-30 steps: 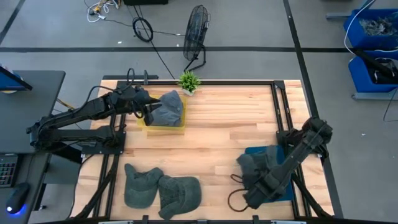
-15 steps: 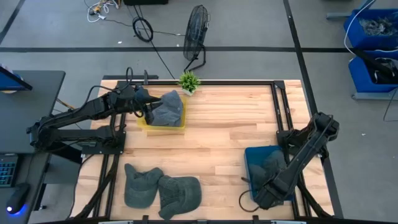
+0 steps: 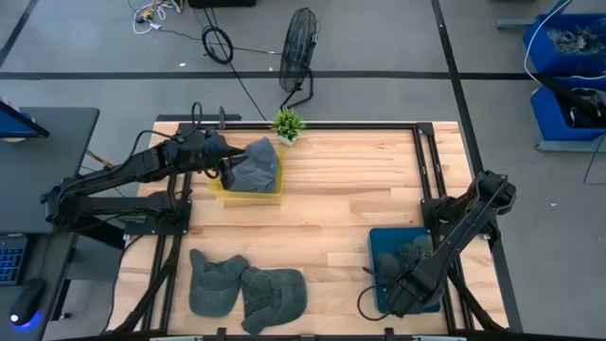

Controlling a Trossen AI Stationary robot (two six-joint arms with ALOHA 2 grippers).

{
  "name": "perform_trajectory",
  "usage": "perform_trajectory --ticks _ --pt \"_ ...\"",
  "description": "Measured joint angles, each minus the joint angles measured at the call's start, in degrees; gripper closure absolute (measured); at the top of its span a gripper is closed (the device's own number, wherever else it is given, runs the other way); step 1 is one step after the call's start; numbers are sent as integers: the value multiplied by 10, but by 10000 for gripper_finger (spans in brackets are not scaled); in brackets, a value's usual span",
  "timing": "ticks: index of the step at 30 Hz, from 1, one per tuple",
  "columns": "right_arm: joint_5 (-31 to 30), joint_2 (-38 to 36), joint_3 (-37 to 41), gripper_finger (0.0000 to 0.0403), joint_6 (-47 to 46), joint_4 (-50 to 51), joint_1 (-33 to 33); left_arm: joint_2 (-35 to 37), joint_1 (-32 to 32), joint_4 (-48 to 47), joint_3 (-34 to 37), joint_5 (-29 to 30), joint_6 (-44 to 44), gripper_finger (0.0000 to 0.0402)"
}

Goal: Pick & Place hat
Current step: Put the right black cap into the blue bin

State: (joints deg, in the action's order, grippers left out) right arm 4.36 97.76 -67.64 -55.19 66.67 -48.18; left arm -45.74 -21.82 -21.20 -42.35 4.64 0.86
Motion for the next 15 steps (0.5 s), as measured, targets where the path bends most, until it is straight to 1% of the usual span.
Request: perform_trajectory --ticks 3,6,9,13,15 --pt "20 0 0 368 45 -5 23 0 0 1 0 0 0 303" --pt "71 0 0 393 90 -1 47 0 0 1 0 0 0 303" --pt "115 -13 1 393 98 8 66 0 0 2 0 0 0 303" --pt "121 -38 1 398 75 -1 91 0 0 2 0 0 0 303" --pt "112 -50 -2 399 60 -3 102 0 0 2 0 0 0 303"
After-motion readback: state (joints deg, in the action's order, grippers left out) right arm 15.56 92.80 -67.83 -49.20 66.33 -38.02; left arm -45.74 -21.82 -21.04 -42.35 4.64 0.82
